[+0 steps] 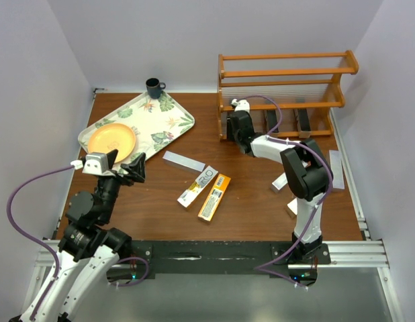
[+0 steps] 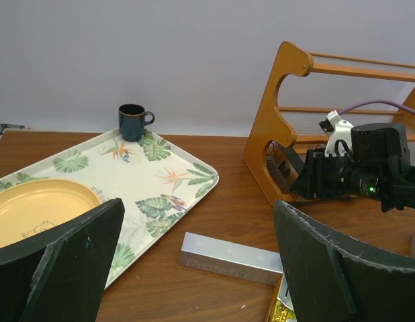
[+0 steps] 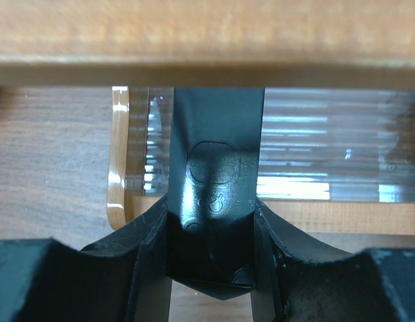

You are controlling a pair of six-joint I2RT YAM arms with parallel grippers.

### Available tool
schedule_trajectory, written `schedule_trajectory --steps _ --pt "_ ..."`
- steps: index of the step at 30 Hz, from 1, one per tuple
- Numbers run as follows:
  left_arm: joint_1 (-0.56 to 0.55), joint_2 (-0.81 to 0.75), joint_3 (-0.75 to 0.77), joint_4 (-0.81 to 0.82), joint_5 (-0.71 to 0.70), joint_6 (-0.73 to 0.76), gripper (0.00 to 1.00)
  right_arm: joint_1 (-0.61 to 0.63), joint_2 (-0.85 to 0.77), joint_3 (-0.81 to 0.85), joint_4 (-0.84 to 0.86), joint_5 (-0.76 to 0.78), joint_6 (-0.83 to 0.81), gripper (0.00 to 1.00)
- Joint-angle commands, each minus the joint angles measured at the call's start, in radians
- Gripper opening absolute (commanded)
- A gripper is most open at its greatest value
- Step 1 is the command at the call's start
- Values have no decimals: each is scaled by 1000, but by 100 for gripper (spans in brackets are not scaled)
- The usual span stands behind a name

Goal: Place and organize the toothpastes onto the shelf

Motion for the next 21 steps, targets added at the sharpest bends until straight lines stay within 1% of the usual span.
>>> schedule_trajectory --steps 1,3,4,6,7,9,10,12,13,18,19,21 --pt "8 -2 24 23 12 -5 98 -6 -30 14 12 15 49 33" --pt "8 -2 24 21 12 -5 98 -5 -33 11 9 15 53 37" --pt "8 0 25 24 13 -5 98 -5 -33 11 8 15 55 45" --pt "8 0 24 23 13 -6 98 -6 -34 9 5 12 55 52" --pt "8 0 24 24 13 -5 98 -6 -36 9 5 10 53 60" --pt "8 -2 24 24 13 -5 98 -6 -40 8 2 2 55 68" --pt "9 -3 22 24 13 -5 98 -6 -42 2 2 -1 55 75" --pt "8 -3 23 24 13 -3 98 -5 -60 -7 3 -5 61 80" --pt "8 -2 22 24 13 -3 98 -6 -71 -21 3 -7 62 86" --pt "8 -2 22 26 15 -3 98 -5 -170 -90 12 -31 59 96" --pt "8 1 23 26 15 -3 98 -5 -216 -118 11 -36 59 98" --pt "8 1 24 26 13 -2 98 -3 -261 -147 5 -59 52 98"
